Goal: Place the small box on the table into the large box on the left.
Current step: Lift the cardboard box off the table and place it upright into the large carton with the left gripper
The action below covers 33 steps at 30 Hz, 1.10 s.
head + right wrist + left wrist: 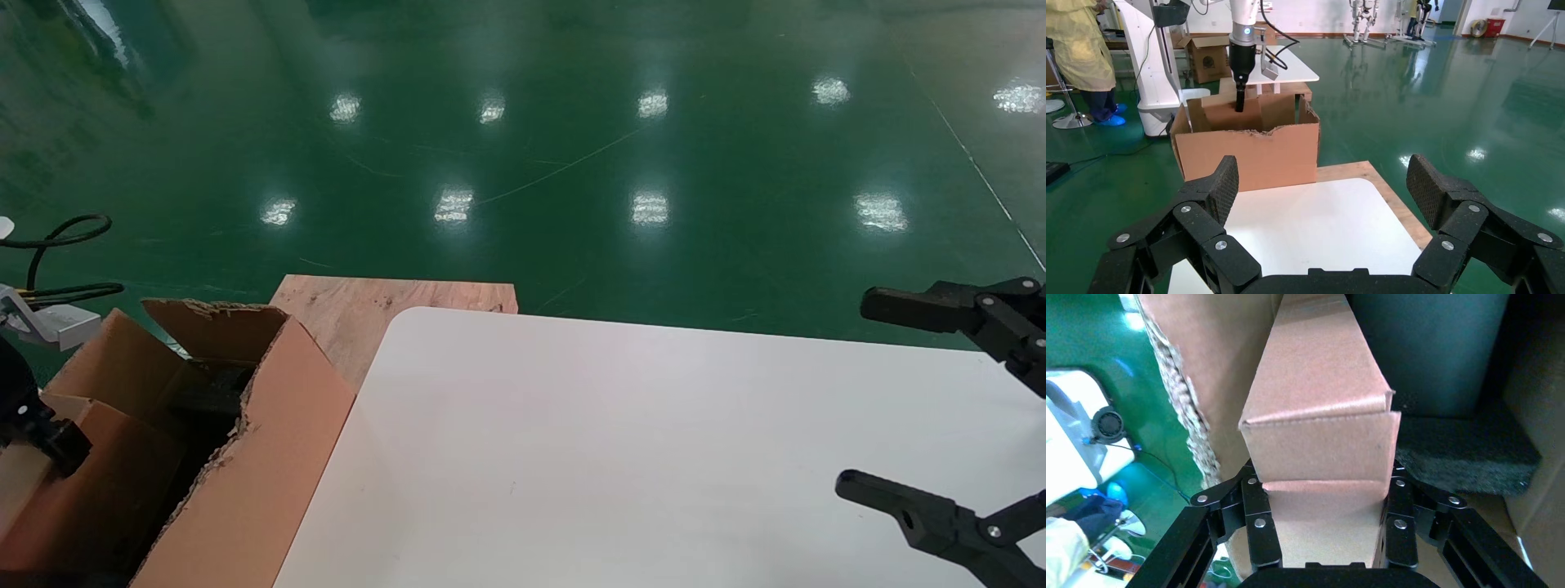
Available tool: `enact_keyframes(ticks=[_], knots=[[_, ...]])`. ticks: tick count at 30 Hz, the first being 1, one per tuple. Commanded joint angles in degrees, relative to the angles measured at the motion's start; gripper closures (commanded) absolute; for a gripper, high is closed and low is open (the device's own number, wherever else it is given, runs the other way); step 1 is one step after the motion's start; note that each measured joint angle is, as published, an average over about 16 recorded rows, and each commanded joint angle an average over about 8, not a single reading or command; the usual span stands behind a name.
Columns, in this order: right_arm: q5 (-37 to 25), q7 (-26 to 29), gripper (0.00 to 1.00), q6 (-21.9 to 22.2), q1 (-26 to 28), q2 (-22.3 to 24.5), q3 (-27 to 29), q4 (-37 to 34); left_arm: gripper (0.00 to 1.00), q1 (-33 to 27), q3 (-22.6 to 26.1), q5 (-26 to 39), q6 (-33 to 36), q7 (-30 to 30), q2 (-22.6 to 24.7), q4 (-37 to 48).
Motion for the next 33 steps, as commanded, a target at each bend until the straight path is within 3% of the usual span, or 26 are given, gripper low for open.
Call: enact_keyframes(ticks=[1,23,24,31,32,33], knots=[[0.0,0.0,0.00,0.0,0.0,0.0,0.0,0.0,1.00,-0.3,0.0,0.0,0.9,0.0,-0.2,0.0],[0.0,0.0,0.00,0.0,0.0,0.0,0.0,0.0,1.00,2.2,0.0,0.0,-3.9,-1.9,-1.3,0.7],[0.0,0.0,0.00,0.0,0.0,0.0,0.0,0.0,0.94,2.3,0.0,0.0,-4.2,-1.9,-1.4,0.7],[0.0,0.0,0.00,0.0,0.0,0.0,0.0,0.0,0.08,2.5,-0.1,-0.1,-5.1,-1.9,-1.5,0.6],[0.0,0.0,0.00,0.0,0.0,0.0,0.0,0.0,0.00,2.5,-0.1,-0.1,-5.2,-1.9,-1.5,0.5],[0.0,0.0,0.00,0.0,0.0,0.0,0.0,0.0,0.00,2.5,-0.1,-0.1,-5.2,-1.9,-1.5,0.5]])
